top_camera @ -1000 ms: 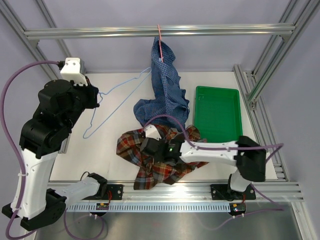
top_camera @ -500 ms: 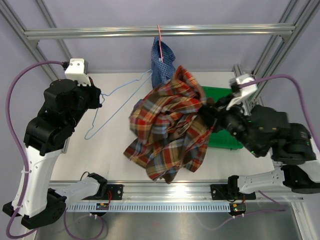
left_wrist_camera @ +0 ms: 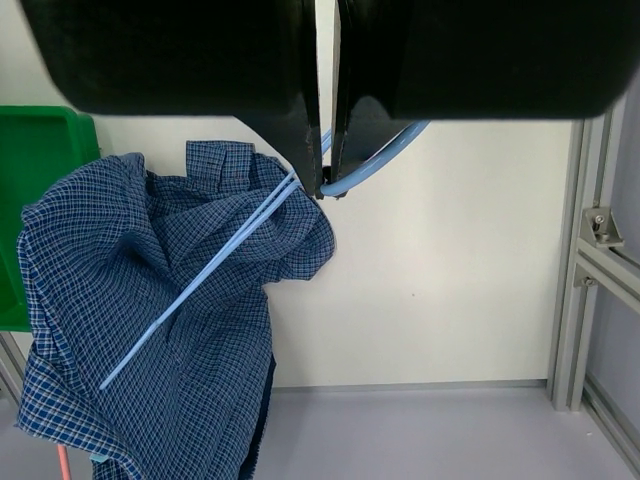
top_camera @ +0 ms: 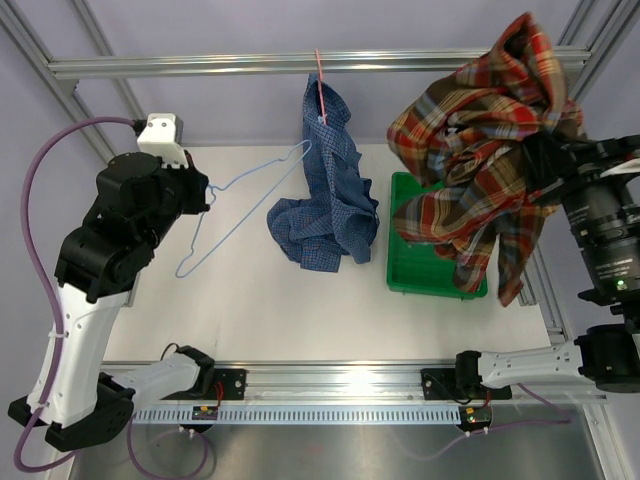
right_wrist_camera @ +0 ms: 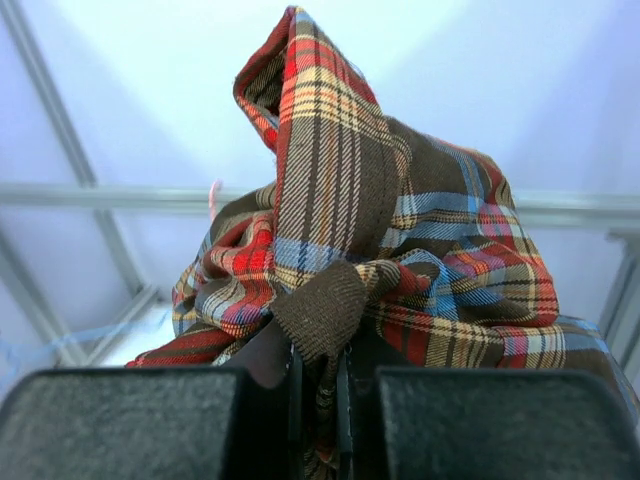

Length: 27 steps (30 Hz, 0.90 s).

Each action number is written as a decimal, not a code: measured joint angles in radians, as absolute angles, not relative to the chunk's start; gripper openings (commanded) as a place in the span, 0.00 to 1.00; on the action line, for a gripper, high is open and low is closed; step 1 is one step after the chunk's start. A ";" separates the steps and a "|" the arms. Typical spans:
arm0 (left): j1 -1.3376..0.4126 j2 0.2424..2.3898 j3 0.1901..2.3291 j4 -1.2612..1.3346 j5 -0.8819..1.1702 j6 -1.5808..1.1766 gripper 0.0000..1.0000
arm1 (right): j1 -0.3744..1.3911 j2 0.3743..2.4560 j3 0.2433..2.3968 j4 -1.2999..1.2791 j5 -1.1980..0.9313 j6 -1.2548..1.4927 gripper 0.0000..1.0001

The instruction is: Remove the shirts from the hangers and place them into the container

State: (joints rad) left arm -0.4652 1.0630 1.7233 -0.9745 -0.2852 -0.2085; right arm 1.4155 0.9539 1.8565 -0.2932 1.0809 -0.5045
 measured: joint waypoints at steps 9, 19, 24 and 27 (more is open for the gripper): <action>-0.465 1.065 1.733 -0.968 -0.258 -0.215 0.00 | 1.415 0.976 1.819 0.097 1.008 -0.862 0.00; -0.465 1.058 1.732 -0.945 -0.223 -0.218 0.00 | 1.098 1.029 1.817 -0.254 0.939 -0.547 0.00; -0.465 1.049 1.732 -0.947 -0.217 -0.218 0.00 | 0.933 1.110 1.759 -0.532 0.813 -0.263 0.00; -0.465 1.041 1.732 -0.949 -0.216 -0.218 0.00 | 0.763 1.134 1.615 -0.595 0.704 -0.169 0.00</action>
